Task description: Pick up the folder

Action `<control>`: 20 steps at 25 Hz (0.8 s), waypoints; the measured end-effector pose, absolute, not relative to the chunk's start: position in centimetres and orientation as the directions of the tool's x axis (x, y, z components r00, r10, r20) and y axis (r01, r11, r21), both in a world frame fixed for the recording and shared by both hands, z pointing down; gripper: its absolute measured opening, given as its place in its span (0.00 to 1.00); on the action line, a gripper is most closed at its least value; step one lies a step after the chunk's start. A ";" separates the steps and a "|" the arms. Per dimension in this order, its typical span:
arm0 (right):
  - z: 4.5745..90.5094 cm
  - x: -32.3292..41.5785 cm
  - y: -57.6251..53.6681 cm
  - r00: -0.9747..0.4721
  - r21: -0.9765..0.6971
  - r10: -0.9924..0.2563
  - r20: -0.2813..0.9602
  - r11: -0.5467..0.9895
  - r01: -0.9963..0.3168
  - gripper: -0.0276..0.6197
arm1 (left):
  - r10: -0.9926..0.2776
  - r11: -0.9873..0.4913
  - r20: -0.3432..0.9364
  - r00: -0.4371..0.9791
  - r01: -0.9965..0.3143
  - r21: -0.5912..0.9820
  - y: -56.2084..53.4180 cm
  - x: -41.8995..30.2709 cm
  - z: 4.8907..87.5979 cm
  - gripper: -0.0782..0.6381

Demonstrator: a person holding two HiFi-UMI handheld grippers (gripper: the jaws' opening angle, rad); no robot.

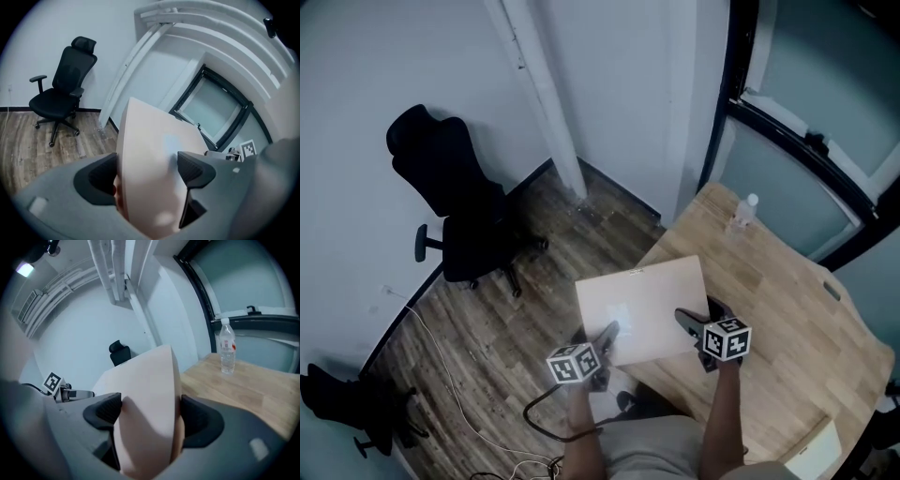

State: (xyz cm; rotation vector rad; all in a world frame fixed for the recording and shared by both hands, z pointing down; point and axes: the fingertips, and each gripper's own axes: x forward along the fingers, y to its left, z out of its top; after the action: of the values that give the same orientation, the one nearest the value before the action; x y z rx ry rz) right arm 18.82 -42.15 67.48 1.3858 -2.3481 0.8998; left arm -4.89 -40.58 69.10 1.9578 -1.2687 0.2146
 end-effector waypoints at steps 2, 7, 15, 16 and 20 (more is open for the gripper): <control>65.0 17.9 -42.7 -0.510 -0.349 -0.713 0.481 0.378 -0.857 0.66 | -0.735 -0.219 0.475 0.484 -0.832 0.509 -40.9 -5.8 66.9 0.66; 59.7 15.6 -42.9 -0.520 -0.294 -0.756 0.397 0.432 -0.853 0.66 | -0.796 -0.263 0.378 0.473 -0.833 0.487 -41.0 -8.1 62.1 0.66; 53.9 14.8 -41.0 -0.534 -0.235 -0.813 0.234 0.486 -0.842 0.66 | -0.853 -0.335 0.252 0.458 -0.849 0.409 -39.3 -8.9 55.6 0.66; 53.4 14.6 -40.6 -0.536 -0.233 -0.816 0.217 0.490 -0.840 0.66 | -0.857 -0.340 0.241 0.455 -0.852 0.399 -38.9 -9.1 55.0 0.66; 52.3 13.7 -38.2 -0.548 -0.212 -0.821 0.161 0.514 -0.831 0.66 | -0.877 -0.348 0.199 0.438 -0.862 0.368 -36.2 -10.1 53.7 0.66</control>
State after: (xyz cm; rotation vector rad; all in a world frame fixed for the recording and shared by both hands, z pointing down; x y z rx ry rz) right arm 13.68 -38.20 52.28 1.4731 -2.6984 0.4126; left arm -10.07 -36.20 53.74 2.2775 -1.4702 -0.0462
